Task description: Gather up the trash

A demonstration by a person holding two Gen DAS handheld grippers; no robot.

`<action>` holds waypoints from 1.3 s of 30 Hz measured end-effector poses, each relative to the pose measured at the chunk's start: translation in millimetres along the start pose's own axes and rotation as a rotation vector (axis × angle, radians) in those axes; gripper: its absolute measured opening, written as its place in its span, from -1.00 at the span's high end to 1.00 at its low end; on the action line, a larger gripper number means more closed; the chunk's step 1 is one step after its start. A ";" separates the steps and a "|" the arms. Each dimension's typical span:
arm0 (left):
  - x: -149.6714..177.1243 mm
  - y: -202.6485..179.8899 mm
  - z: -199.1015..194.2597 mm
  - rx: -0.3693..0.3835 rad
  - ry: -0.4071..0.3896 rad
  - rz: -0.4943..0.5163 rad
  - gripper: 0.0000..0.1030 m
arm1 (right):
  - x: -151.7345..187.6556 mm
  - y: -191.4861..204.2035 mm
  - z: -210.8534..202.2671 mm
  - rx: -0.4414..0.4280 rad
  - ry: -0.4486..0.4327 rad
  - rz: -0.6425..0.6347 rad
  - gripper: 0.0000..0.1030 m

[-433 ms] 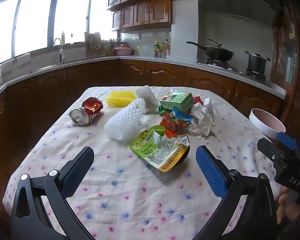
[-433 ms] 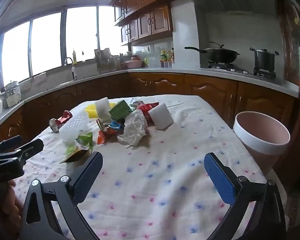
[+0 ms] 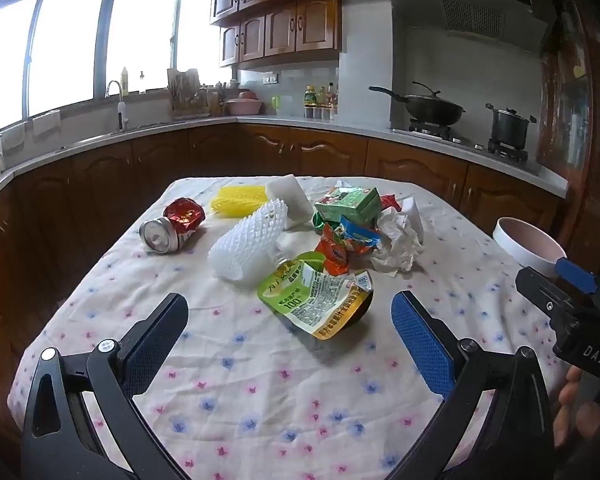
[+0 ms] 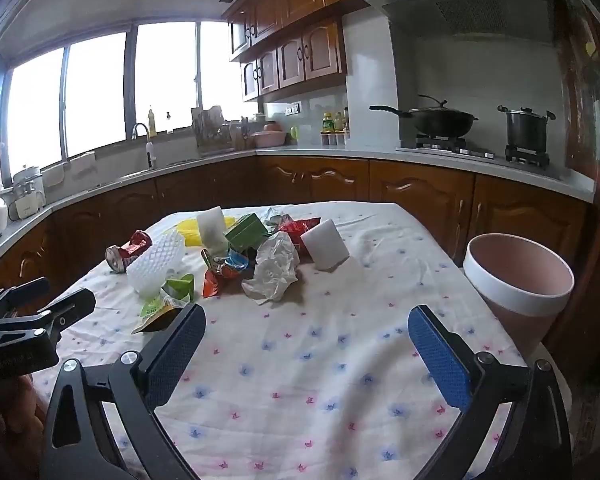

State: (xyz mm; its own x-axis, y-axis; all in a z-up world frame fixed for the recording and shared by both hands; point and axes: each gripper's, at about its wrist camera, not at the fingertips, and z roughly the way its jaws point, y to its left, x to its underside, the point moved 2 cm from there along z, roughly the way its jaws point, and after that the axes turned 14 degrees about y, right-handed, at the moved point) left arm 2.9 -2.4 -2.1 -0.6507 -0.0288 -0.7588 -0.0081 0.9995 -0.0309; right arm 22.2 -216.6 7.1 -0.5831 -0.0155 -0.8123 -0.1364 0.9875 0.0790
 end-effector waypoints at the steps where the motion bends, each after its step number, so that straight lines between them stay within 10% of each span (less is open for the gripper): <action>1: 0.2 -0.5 -0.7 0.001 0.000 0.001 -1.00 | 0.0 0.7 -0.1 0.001 0.001 0.001 -0.99; 39: -2.1 2.2 -1.1 -0.009 -0.012 -0.009 -1.00 | -6.1 -1.0 -9.8 -0.040 -0.037 0.023 -0.99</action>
State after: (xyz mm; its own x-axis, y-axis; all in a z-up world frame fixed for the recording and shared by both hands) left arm 3.4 -0.1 0.2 -0.6414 -0.0378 -0.7663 -0.0211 0.9993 -0.0316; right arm 18.1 -219.1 17.6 -0.5561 0.0140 -0.8310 -0.1556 0.9804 0.1206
